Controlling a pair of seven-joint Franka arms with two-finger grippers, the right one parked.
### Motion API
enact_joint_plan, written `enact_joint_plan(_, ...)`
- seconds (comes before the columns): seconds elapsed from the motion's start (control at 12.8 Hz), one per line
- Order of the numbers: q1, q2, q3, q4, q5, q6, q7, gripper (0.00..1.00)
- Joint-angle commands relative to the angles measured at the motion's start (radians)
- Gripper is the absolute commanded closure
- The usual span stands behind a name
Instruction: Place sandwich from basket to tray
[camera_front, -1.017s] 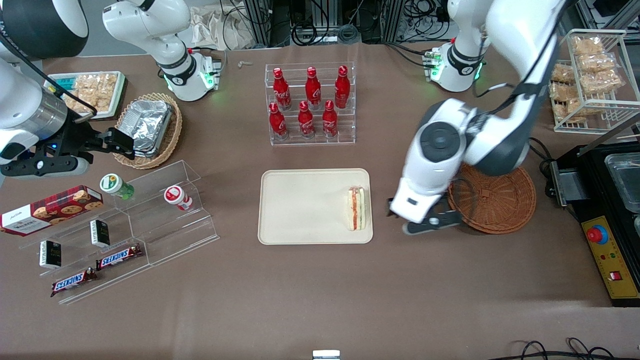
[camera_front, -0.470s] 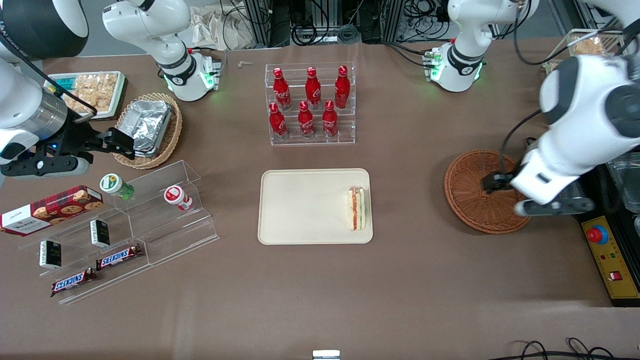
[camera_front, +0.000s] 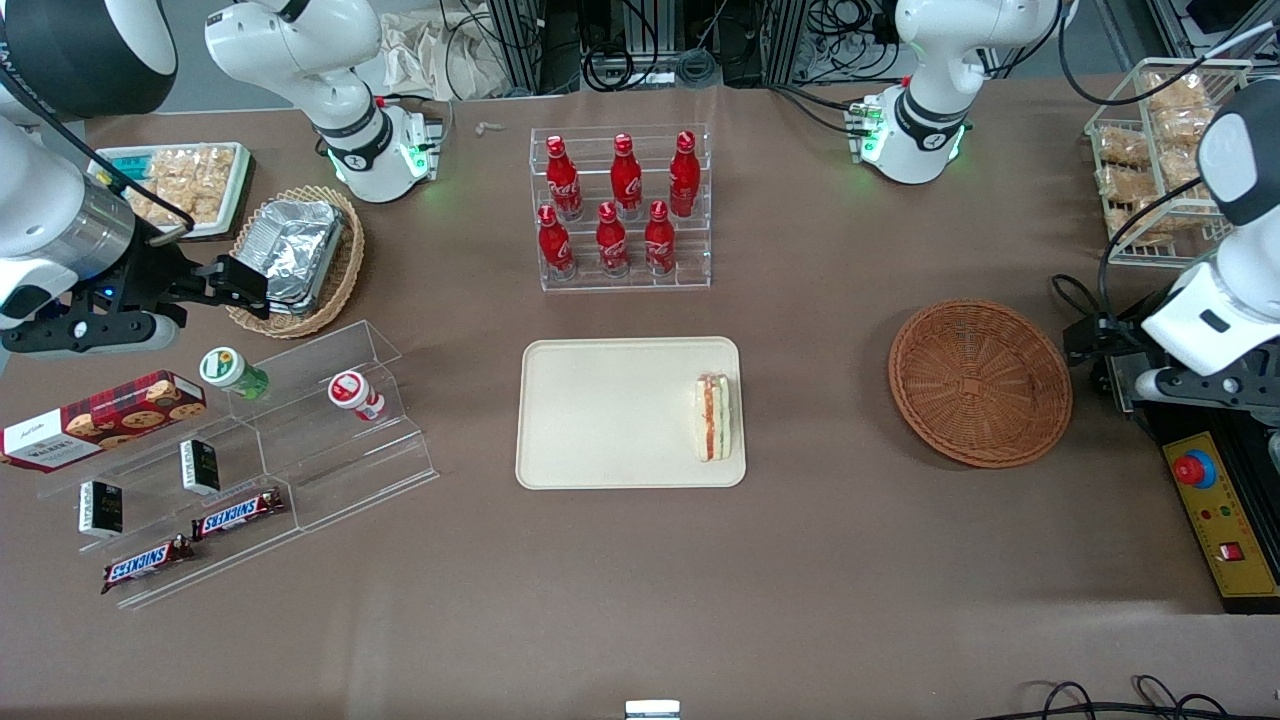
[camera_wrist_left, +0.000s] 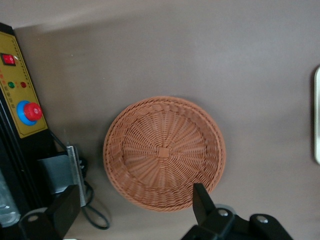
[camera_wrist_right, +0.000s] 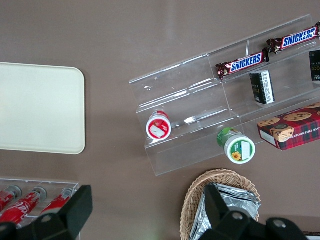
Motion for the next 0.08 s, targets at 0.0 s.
enact_joint_plan(0.0,-0.004,0.046,0.001,0.102,-0.007,-0.077,0.077,0.0)
